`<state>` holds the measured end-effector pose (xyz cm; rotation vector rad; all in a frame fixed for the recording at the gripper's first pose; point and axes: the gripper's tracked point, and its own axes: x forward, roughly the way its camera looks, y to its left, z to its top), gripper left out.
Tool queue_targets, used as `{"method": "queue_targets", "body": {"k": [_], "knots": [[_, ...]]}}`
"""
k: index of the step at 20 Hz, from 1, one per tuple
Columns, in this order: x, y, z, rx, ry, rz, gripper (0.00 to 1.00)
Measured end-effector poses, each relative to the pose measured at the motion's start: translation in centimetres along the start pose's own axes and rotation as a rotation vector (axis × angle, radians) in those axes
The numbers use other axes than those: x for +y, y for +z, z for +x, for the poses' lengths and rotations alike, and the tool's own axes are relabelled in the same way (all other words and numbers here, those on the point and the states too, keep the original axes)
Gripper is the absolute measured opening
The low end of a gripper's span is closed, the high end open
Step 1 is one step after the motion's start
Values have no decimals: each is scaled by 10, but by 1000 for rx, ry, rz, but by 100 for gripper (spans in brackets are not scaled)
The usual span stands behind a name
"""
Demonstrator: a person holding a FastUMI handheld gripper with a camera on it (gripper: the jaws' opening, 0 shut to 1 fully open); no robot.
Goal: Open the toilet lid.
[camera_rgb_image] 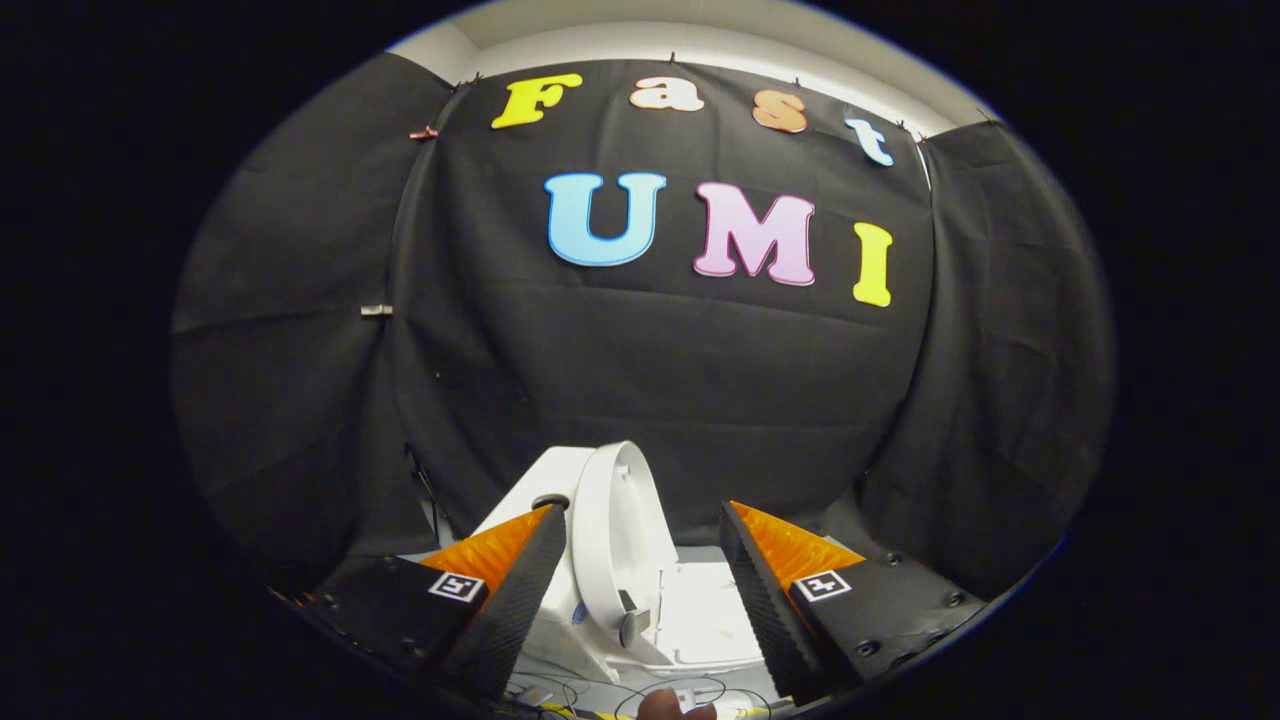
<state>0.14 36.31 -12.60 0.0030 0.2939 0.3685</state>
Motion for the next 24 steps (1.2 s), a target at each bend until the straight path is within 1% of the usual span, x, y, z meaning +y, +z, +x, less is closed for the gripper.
{"method": "queue_targets", "body": {"k": [5,11,17,24], "knots": [[-22,55,-29,-108,-6,-3,96],[-55,104,-70,-198,-11,21,96],[-101,127,-106,-234,-39,41,96],[-150,136,-131,-268,-83,31,96]]}}
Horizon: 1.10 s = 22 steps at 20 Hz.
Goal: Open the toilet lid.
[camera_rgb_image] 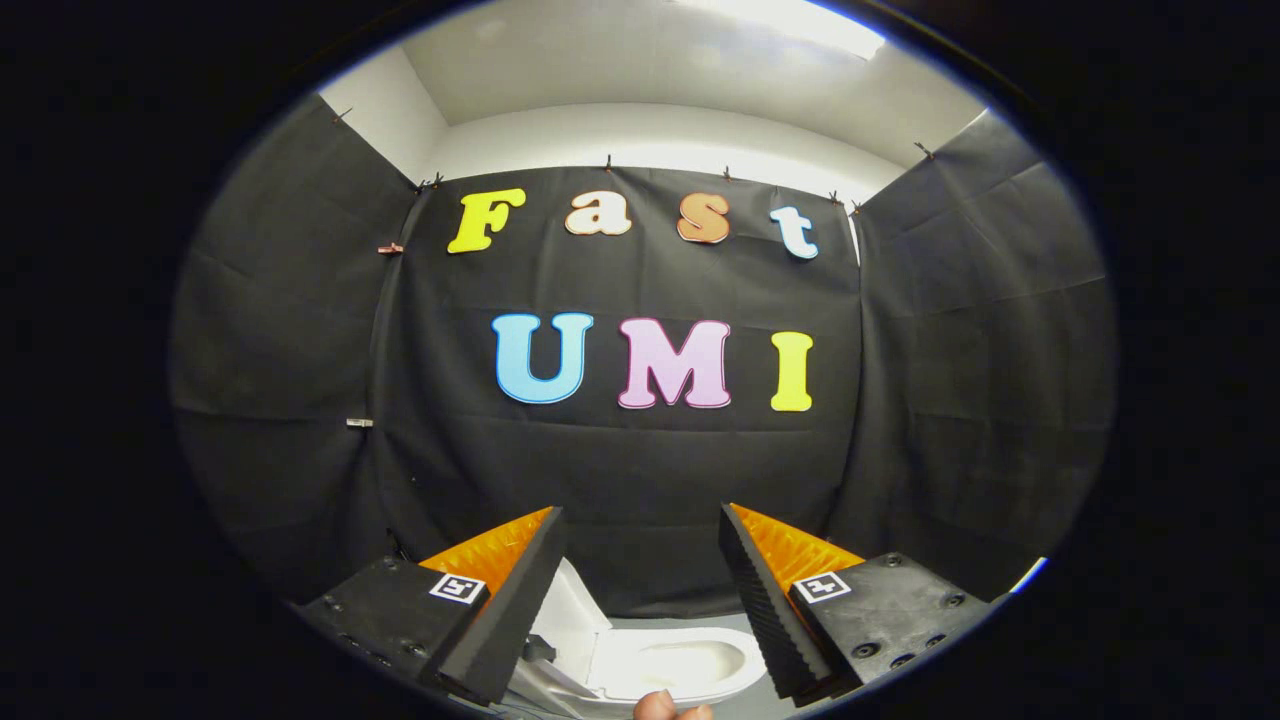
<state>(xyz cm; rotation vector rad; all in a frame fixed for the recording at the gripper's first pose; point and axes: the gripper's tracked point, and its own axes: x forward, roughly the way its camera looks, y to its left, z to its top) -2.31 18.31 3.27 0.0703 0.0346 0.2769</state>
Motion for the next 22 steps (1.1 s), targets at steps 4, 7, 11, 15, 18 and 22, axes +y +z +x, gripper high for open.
{"method": "queue_targets", "body": {"k": [4,7,11,15,18,22], "knots": [[-17,4,-6,-14,-19,-15,96],[-19,-1,-8,-3,-15,-13,96],[-16,-5,-9,6,-4,-18,96],[-13,-2,-9,-2,-3,-14,96],[-17,0,-8,-10,-13,-21,96],[-20,1,-7,-16,-27,-23,96]]}}
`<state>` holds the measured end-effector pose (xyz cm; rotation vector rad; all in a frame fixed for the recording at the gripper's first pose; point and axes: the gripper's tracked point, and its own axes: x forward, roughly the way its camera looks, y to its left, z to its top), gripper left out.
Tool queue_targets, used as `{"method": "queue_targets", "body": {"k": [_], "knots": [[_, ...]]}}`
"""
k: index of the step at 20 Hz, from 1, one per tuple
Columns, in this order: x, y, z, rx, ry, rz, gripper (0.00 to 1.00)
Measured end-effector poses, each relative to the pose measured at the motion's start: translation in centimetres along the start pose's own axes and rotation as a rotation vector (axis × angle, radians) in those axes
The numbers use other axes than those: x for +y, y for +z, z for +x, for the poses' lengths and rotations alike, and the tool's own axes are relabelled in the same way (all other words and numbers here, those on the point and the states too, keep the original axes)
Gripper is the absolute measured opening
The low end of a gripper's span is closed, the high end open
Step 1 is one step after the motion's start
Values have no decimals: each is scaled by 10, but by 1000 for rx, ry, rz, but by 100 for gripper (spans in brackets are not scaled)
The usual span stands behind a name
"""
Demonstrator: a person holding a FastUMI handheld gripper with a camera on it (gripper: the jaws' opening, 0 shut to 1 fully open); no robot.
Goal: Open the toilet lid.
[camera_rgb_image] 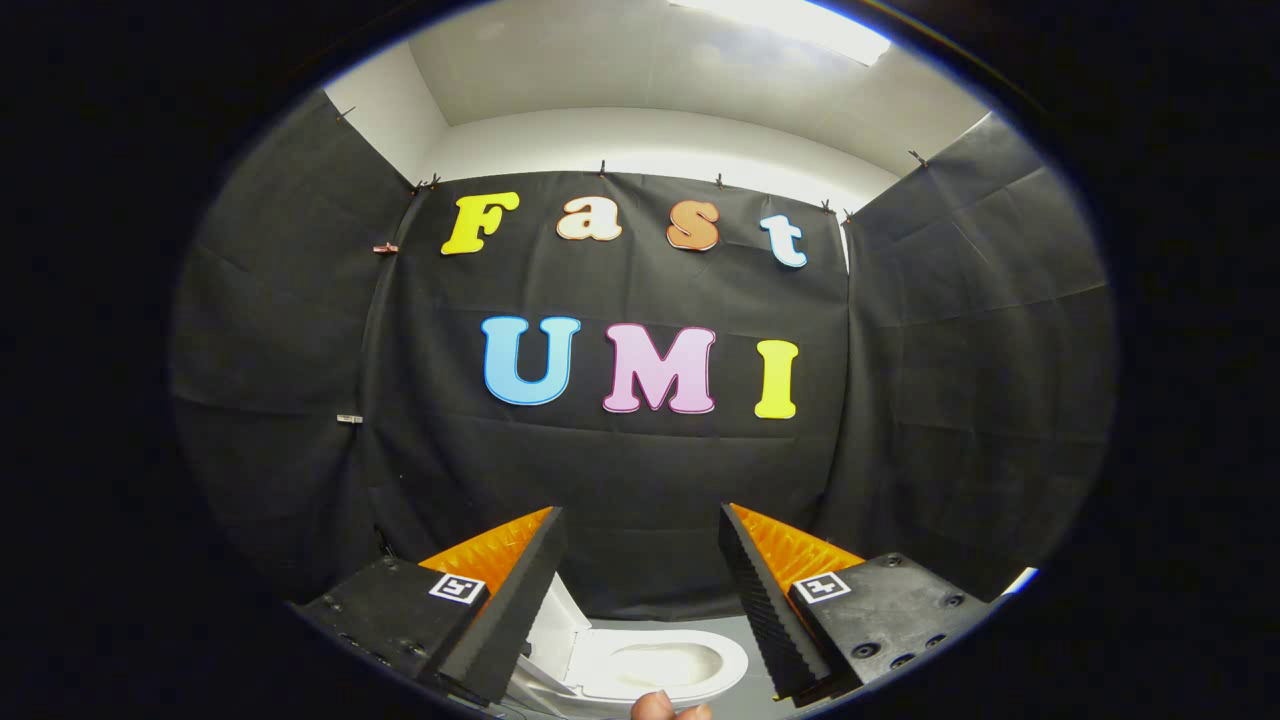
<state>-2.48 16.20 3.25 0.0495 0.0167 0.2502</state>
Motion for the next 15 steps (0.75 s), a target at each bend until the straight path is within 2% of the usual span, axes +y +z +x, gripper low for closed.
{"method": "queue_targets", "body": {"k": [15], "knots": [[-6,-6,2,14,-16,1,96]]}}
